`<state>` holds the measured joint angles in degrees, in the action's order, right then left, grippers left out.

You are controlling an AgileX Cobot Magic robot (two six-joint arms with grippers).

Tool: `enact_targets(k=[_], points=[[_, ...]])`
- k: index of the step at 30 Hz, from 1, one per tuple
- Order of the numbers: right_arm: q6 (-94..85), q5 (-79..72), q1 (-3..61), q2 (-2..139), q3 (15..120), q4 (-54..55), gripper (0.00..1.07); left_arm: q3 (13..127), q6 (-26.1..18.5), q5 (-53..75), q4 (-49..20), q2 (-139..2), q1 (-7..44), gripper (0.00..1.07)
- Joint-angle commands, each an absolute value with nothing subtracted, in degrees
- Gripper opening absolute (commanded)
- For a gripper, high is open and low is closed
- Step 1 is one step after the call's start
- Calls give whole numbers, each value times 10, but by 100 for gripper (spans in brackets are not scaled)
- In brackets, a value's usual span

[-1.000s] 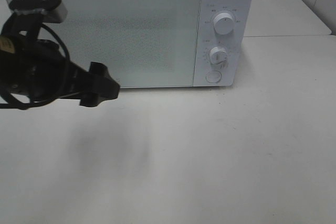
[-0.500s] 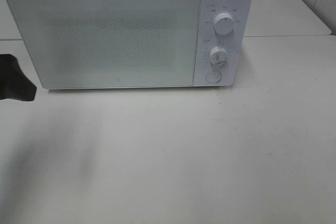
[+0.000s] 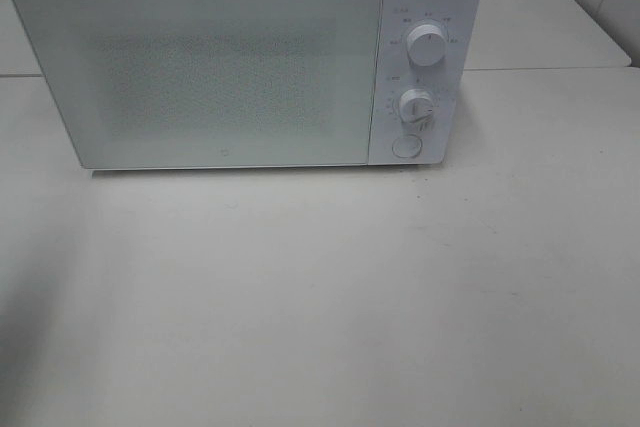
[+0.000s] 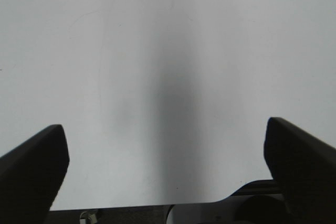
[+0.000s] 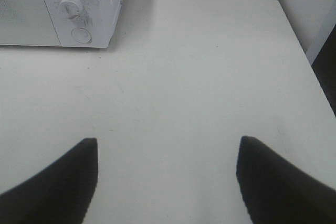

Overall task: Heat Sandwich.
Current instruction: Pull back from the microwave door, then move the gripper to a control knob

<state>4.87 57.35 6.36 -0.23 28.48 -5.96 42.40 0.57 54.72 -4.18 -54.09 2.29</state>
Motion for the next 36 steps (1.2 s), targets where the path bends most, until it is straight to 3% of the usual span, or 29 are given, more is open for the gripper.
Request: enact_targets(k=[1, 14, 36], points=[[48, 570, 60, -19, 285, -61, 71, 419, 11, 574, -26, -500, 19, 96], [48, 570, 60, -19, 285, -61, 71, 332, 11, 590, -31, -324, 19, 96], [48, 570, 60, -19, 285, -61, 71, 296, 11, 614, -29, -50, 19, 96]])
